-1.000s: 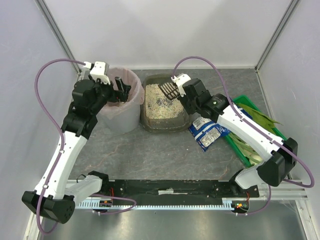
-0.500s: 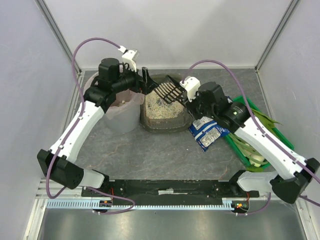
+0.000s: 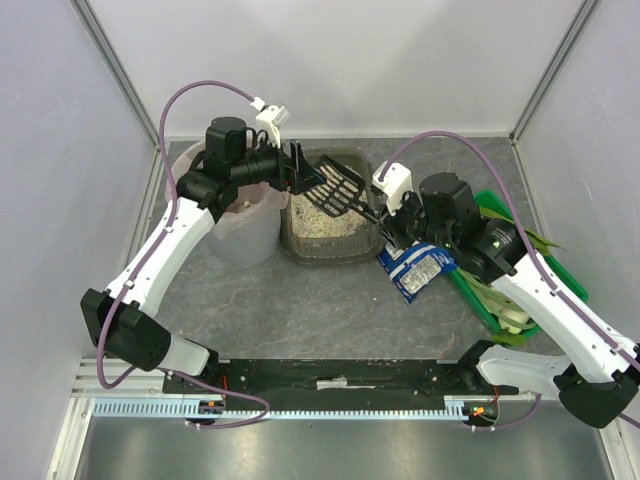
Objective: Clean the litter box
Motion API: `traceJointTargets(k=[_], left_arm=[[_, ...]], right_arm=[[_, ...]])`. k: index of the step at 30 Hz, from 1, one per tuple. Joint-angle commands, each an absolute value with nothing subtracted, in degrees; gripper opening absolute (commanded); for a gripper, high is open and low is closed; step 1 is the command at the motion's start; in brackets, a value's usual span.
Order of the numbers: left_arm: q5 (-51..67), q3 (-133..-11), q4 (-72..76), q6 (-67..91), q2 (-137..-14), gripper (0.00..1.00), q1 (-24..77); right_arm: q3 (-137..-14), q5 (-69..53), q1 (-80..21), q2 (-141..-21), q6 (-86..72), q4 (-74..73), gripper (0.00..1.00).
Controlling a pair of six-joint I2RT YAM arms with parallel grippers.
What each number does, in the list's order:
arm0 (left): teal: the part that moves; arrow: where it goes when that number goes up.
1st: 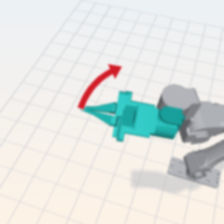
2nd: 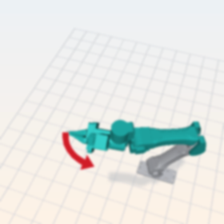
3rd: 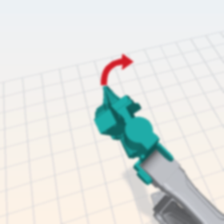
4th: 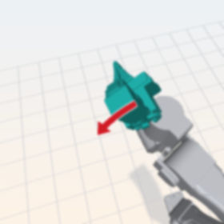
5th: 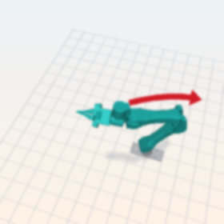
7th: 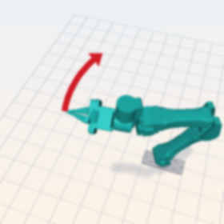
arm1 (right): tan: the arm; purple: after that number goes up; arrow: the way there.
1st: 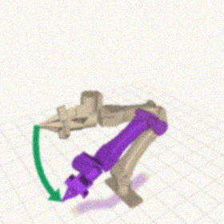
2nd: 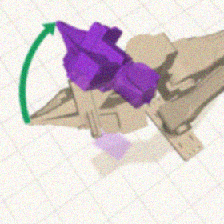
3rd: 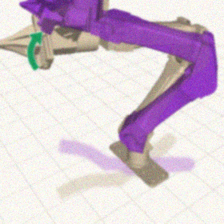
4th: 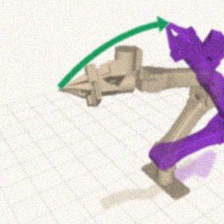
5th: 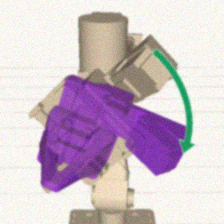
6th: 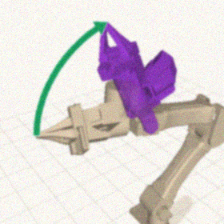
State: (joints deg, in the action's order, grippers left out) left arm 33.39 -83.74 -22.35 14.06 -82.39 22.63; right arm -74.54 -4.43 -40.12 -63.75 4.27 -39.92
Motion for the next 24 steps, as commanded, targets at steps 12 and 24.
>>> traceJointTargets(k=[12,24], left_arm=[[36.5,-80.7,-19.4,18.4,-81.6,0.06,22.8],[50.5,-74.9,-7.1,37.1,-82.3,0.02,17.8]], right_arm=[[-76.6,-6.2,-39.9,-63.6,6.2,-37.0,0.19],[-62.1,-2.8,-39.9,-46.7,-1.3,-18.0,0.92]])
